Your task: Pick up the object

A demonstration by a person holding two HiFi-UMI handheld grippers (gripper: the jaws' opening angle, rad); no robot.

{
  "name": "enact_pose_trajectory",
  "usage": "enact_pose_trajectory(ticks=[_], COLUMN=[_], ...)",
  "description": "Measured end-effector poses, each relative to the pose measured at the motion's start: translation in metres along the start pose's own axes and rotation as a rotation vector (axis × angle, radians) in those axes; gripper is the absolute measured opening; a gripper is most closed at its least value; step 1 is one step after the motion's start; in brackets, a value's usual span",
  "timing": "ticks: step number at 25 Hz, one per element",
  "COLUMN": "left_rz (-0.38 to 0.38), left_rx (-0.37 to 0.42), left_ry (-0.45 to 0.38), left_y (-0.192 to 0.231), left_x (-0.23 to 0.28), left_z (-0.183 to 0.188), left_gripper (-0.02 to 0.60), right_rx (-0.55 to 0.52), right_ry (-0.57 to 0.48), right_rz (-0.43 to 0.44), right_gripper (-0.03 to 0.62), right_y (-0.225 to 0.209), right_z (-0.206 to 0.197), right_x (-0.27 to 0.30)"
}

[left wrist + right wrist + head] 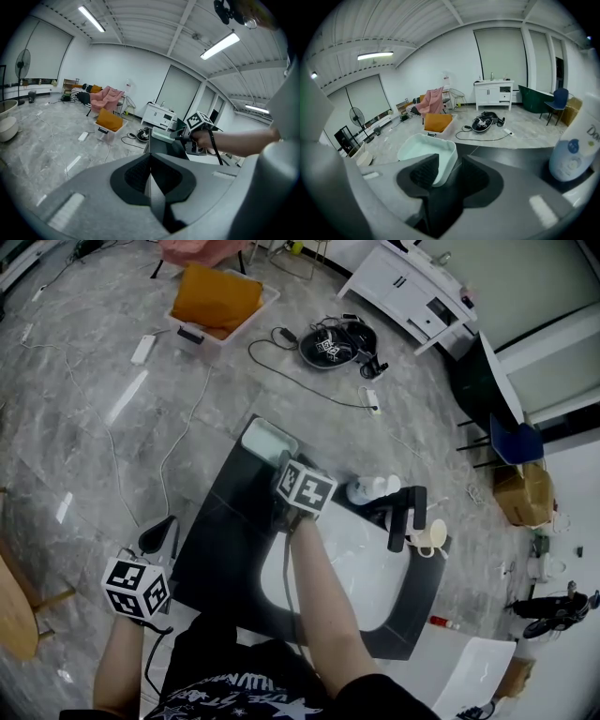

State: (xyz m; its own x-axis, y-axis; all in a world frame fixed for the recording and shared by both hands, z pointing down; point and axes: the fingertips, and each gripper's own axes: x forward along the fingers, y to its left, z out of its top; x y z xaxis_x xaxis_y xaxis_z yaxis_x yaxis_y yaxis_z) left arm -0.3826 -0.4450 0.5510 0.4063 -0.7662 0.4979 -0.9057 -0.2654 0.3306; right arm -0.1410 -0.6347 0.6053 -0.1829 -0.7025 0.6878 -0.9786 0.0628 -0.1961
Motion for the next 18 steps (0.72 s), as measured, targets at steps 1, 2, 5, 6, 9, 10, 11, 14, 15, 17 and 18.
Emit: enact_pose_trajectory(ticks=[1,2,5,6,9,10,11,14,15,17,18], left_rz=[0.001,0.003,0.007,0.007,0.007,0.008,0.011,0.022,0.027,0.040,0.047], left_rx=[-0.004,-0.008,-0.024,-0.029,-0.038,-0.040,-0.042,-0.054,-0.058,-0.062,-0.063], left_ry=[0.003,0.006,0.012,0.013,0.009,0.007,0.004,-0.005,-0.010,-0.020,-0.025], left_y=[0.002,0.004,0.008,0.009,0.008,0.008,0.008,0.009,0.009,0.010,0.010], left_x=[0.000,-0.001,-0.003,-0.002,-0.002,-0.003,-0.004,-0.010,-0.013,-0.019,-0.023], left_z=[-0.002,-0.004,-0.007,-0.007,-0.008,-0.009,-0.009,-0.012,-0.012,-0.011,-0.011], left_gripper=[0.009,0.009,0.009,0.009,0.009,0.009,0.009,0.009,0.009,0.009,0.009], right_rx=[-0.005,-0.011,-0.028,-0.037,-0.064,-0.066,-0.064,-0.056,-0.059,-0.066,-0.068], right_ry=[0.017,0.031,0.052,0.055,0.061,0.064,0.067,0.070,0.066,0.052,0.045], right_rz=[-0.008,-0.019,-0.064,-0.083,-0.126,-0.128,-0.126,-0.109,-0.103,-0.088,-0.079], right_gripper=[0.155,0.145,0.072,0.058,0.012,0.011,0.011,0.011,0.011,0.011,0.011], right_y=[0.000,-0.001,-0.002,-0.004,-0.008,-0.008,-0.008,-0.005,-0.003,0.000,0.002], right_z=[-0.002,-0.005,-0.006,-0.006,-0.005,-0.006,-0.007,-0.011,-0.010,-0.008,-0.006], right_x=[0.003,0.004,0.005,0.005,0.003,0.003,0.001,-0.005,-0.008,-0.015,-0.020])
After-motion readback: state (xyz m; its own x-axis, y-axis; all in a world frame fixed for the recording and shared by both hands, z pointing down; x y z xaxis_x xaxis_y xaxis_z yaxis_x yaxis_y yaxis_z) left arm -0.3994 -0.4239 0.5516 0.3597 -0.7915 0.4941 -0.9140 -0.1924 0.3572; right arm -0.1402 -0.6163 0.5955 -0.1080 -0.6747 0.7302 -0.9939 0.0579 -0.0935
